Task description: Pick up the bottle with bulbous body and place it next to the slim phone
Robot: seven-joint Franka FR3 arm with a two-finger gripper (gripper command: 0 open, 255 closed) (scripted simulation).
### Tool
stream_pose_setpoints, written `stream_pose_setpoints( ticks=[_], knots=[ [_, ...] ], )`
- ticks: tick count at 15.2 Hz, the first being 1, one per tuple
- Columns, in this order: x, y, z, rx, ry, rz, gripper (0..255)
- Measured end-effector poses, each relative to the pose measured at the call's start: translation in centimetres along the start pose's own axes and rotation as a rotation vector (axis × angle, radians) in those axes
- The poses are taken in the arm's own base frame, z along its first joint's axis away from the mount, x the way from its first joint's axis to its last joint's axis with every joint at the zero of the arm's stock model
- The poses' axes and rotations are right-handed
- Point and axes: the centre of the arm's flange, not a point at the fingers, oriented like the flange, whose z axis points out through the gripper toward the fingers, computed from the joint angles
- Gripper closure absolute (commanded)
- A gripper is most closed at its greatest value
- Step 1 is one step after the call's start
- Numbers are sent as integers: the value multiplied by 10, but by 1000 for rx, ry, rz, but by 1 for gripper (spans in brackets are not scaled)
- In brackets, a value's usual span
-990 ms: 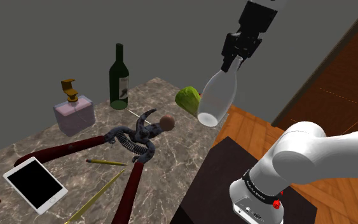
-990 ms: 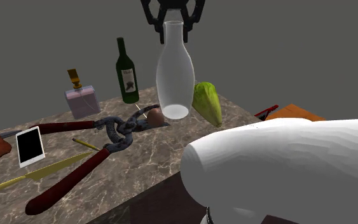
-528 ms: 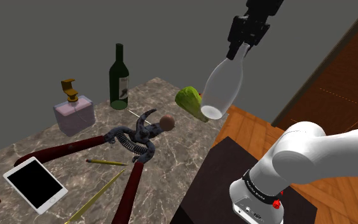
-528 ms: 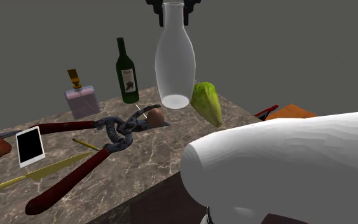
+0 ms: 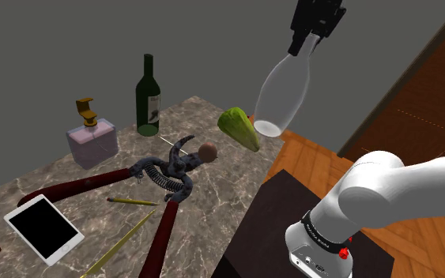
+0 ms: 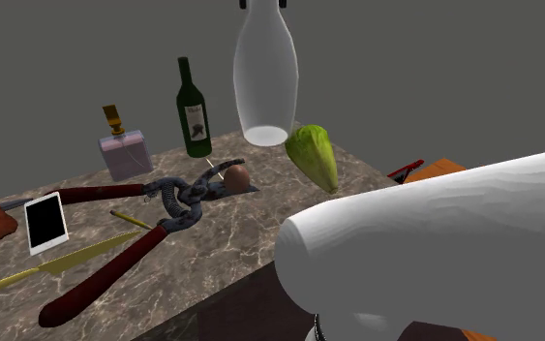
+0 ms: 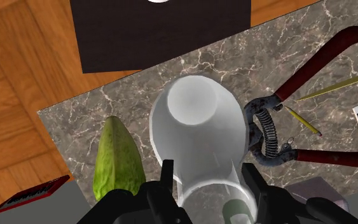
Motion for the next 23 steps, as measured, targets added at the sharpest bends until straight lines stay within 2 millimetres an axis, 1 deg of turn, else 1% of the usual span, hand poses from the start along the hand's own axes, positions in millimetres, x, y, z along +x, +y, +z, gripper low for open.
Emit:
stream_pose_setpoints(
  ticks=[2,8,9,13,16,17,20,22,23],
  knots=[
    [0,1,-13,0,0,0,255],
    [2,1,-41,0,0,0,255],
    [3,-5,-41,0,0,0,255],
    [12,-48,-27,0,0,-1,255],
    [14,-82,-10,-1,-1,-1,255],
    [17,-94,-1,-1,-2,-1,255],
    [26,-128,15,-1,-1,-1,255],
    [27,-155,26,-1,-1,-1,255],
    [28,-164,31,-1,-1,-1,255]
  ],
)
